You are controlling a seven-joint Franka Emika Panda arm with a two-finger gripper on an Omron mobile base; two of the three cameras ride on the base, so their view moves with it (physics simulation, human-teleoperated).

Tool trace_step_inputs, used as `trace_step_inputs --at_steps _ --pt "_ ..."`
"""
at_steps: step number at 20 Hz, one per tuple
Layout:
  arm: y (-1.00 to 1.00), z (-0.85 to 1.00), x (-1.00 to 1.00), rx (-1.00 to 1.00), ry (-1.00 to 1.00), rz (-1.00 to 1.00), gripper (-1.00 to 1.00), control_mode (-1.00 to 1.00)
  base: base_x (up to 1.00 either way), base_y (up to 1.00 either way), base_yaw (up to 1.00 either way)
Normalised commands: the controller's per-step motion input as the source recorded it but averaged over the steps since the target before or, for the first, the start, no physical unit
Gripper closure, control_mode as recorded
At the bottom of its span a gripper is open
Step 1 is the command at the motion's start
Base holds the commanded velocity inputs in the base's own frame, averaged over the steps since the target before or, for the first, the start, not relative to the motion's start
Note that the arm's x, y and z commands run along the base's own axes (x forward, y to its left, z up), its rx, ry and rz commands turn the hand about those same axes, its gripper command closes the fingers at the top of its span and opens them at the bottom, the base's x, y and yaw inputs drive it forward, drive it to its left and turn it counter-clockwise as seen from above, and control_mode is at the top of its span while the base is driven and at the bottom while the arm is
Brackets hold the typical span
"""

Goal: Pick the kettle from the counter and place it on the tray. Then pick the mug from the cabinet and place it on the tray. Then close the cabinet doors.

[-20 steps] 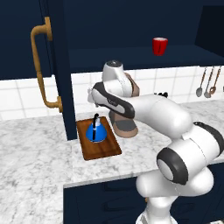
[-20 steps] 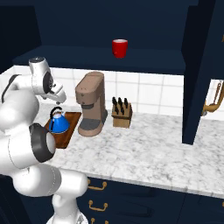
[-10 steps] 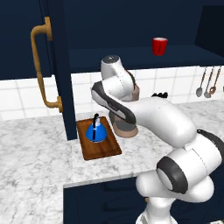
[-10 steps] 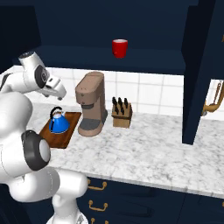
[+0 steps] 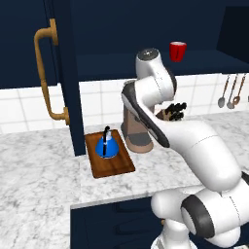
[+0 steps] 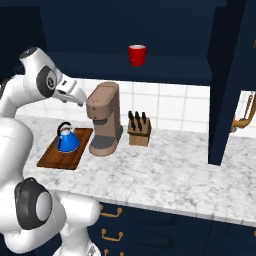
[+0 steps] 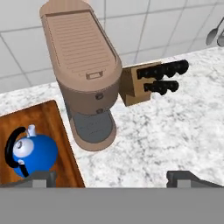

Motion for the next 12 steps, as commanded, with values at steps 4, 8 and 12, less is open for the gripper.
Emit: trace_step_inputs --at_steps 4,8,12 --pt "-0.98 0.03 -0.48 -0.03 -0.23 -0.01 -1.0 -1.0 0.0 0.0 0.0" --pt "-0.81 0.05 -0.21 0.0 -0.05 0.0 -1.0 -1.0 0.0 0.0 0.0" --pt "-0.38 0.0 0.0 0.0 0.0 0.0 -1.0 -1.0 0.0 0.0 0.0"
